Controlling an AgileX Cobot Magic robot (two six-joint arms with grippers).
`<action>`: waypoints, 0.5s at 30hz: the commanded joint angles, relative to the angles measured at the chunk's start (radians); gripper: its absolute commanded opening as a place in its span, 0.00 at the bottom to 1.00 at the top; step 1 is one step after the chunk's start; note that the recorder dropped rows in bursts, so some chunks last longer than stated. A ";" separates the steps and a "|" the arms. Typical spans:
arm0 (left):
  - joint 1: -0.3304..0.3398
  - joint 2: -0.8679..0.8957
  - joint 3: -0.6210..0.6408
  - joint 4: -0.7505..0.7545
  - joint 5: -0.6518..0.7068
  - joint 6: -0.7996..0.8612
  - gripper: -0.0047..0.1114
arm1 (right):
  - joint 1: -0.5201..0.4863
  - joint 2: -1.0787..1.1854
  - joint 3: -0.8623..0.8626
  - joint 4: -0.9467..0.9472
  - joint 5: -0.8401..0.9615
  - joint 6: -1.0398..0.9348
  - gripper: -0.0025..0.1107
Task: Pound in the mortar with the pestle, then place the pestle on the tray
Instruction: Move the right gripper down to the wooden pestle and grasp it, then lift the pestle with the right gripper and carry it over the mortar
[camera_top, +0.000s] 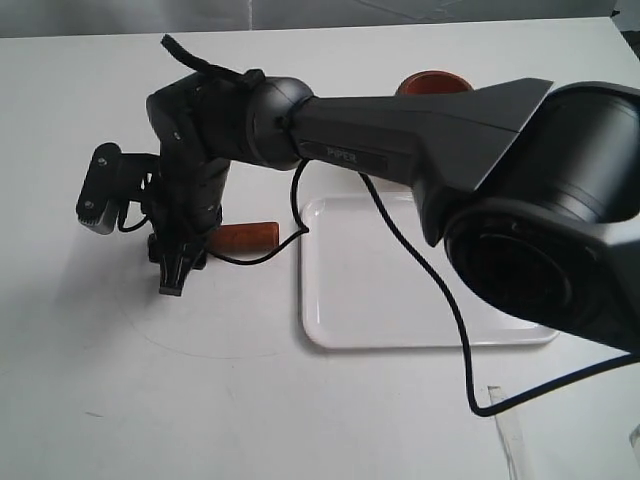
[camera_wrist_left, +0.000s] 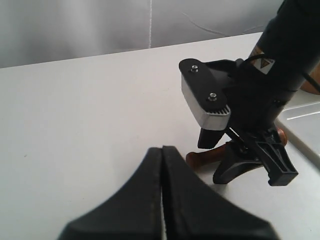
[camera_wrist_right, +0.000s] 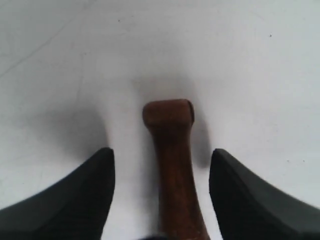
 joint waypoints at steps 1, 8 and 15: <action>-0.008 -0.001 0.001 -0.007 -0.003 -0.008 0.04 | 0.001 0.014 -0.004 -0.013 0.030 0.004 0.25; -0.008 -0.001 0.001 -0.007 -0.003 -0.008 0.04 | 0.001 -0.006 -0.007 -0.262 0.050 0.160 0.02; -0.008 -0.001 0.001 -0.007 -0.003 -0.008 0.04 | -0.087 -0.275 0.014 -0.327 -0.220 0.446 0.02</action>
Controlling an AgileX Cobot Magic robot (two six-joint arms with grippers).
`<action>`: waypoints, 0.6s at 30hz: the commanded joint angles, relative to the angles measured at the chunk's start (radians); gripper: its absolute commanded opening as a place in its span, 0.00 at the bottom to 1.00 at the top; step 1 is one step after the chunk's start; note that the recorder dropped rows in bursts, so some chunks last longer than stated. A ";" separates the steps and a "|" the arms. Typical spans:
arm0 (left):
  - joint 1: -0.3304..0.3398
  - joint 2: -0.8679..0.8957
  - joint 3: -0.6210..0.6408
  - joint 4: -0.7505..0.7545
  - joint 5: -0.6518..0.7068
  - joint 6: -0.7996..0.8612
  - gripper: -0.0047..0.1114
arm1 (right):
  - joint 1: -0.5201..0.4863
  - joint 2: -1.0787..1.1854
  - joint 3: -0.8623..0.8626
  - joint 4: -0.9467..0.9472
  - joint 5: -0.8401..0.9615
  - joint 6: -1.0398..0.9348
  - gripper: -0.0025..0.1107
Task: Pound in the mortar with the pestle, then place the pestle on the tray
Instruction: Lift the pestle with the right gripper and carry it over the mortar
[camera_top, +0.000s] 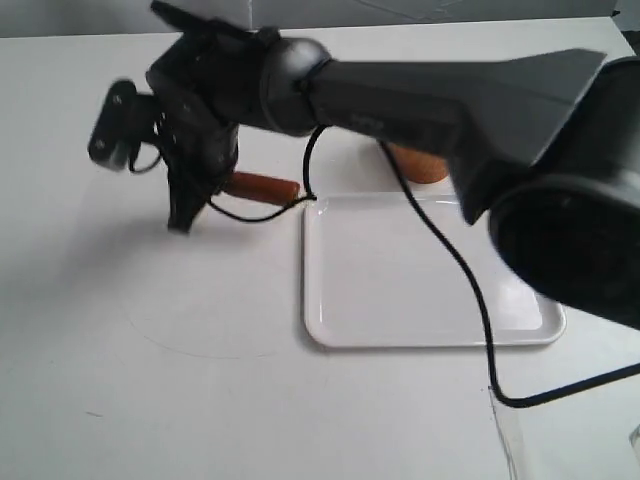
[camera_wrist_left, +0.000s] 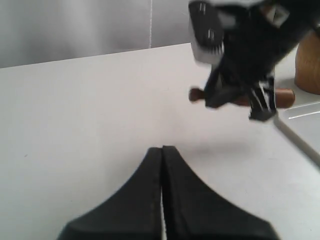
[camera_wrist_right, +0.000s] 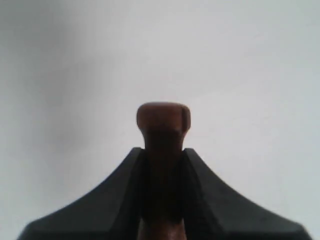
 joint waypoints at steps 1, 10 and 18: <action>-0.008 -0.001 0.001 -0.007 -0.003 -0.008 0.04 | -0.071 -0.198 0.029 0.012 -0.193 0.127 0.02; -0.008 -0.001 0.001 -0.007 -0.003 -0.008 0.04 | -0.197 -0.592 0.630 0.064 -0.998 0.299 0.02; -0.008 -0.001 0.001 -0.007 -0.003 -0.008 0.04 | -0.337 -0.682 1.208 0.391 -1.982 0.284 0.02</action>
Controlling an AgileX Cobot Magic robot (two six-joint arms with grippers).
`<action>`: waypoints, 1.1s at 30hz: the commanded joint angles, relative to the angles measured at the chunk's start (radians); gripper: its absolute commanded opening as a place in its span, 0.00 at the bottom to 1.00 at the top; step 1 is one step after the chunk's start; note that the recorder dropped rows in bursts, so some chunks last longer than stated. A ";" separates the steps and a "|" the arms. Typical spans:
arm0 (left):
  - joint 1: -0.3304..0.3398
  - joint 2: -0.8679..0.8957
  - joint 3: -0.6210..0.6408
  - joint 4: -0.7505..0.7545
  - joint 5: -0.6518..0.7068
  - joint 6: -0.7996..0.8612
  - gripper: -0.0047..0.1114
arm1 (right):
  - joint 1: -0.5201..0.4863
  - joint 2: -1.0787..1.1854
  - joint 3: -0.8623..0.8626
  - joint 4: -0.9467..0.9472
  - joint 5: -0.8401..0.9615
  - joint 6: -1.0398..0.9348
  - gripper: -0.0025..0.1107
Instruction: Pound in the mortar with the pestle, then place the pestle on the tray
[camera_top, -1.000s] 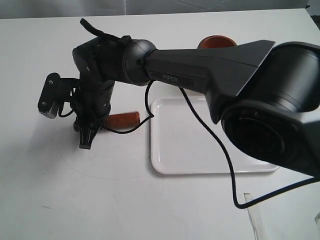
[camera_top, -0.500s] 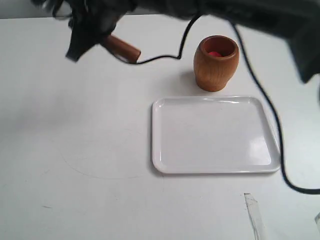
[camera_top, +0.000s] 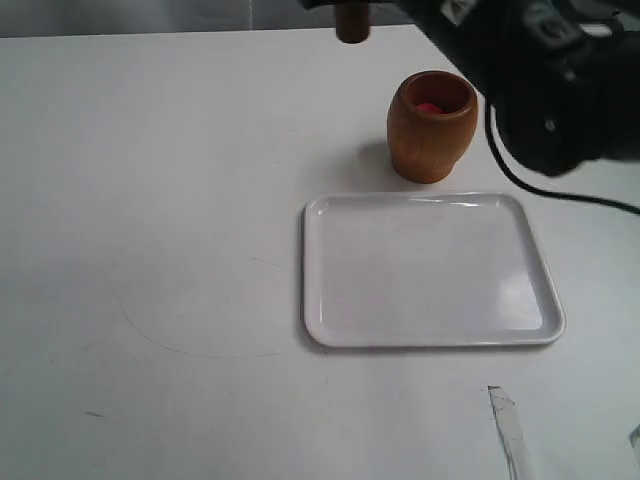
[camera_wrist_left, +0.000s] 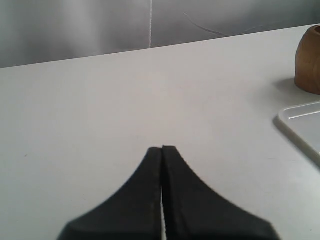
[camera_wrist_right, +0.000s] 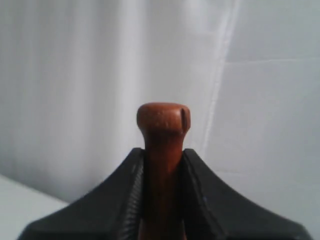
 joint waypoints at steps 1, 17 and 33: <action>-0.008 -0.001 0.001 -0.007 -0.003 -0.008 0.04 | -0.050 -0.015 0.143 0.085 -0.309 0.008 0.02; -0.008 -0.001 0.001 -0.007 -0.003 -0.008 0.04 | -0.209 0.188 0.186 0.072 -0.326 0.135 0.02; -0.008 -0.001 0.001 -0.007 -0.003 -0.008 0.04 | -0.225 0.407 0.112 0.001 -0.326 0.161 0.02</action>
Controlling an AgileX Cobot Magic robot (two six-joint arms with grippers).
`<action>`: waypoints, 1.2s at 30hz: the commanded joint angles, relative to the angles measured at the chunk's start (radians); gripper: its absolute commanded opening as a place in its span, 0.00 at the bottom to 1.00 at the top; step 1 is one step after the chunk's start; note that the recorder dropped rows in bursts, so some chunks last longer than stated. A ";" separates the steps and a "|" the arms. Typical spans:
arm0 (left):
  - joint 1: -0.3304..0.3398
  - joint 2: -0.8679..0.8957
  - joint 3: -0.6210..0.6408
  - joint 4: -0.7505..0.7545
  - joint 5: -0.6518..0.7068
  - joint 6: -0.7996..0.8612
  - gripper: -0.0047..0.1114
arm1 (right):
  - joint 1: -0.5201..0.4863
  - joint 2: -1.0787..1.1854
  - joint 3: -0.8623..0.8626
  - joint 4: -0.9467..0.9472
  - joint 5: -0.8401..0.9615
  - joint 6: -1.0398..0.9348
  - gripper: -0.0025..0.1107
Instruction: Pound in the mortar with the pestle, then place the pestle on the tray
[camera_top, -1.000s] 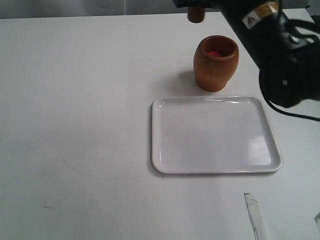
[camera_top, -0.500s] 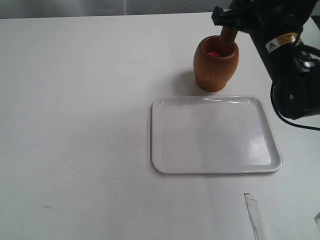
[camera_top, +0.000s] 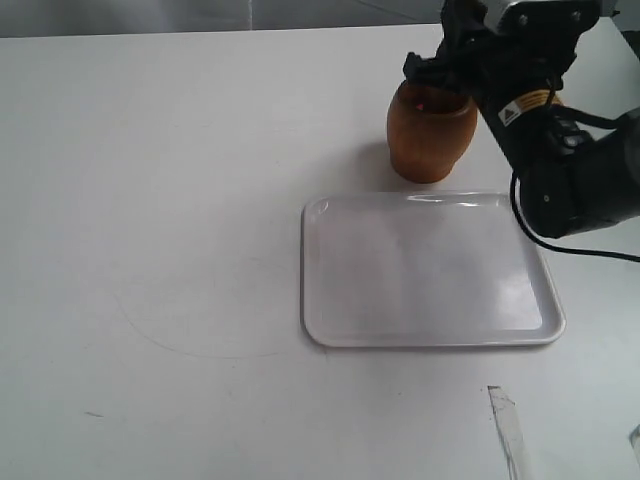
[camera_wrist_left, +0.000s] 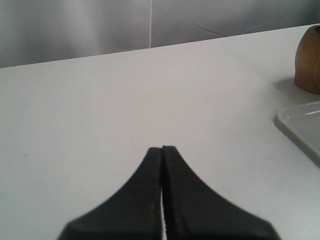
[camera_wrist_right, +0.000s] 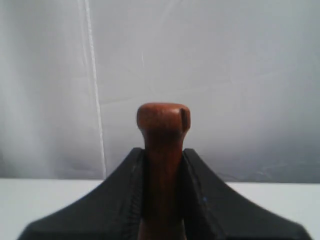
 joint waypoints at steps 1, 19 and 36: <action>-0.008 -0.001 0.001 -0.007 -0.003 -0.008 0.04 | -0.006 0.097 -0.005 -0.023 -0.009 0.005 0.02; -0.008 -0.001 0.001 -0.007 -0.003 -0.008 0.04 | -0.006 -0.298 -0.005 -0.093 0.004 -0.132 0.02; -0.008 -0.001 0.001 -0.007 -0.003 -0.008 0.04 | -0.006 0.095 -0.005 -0.055 -0.001 -0.101 0.02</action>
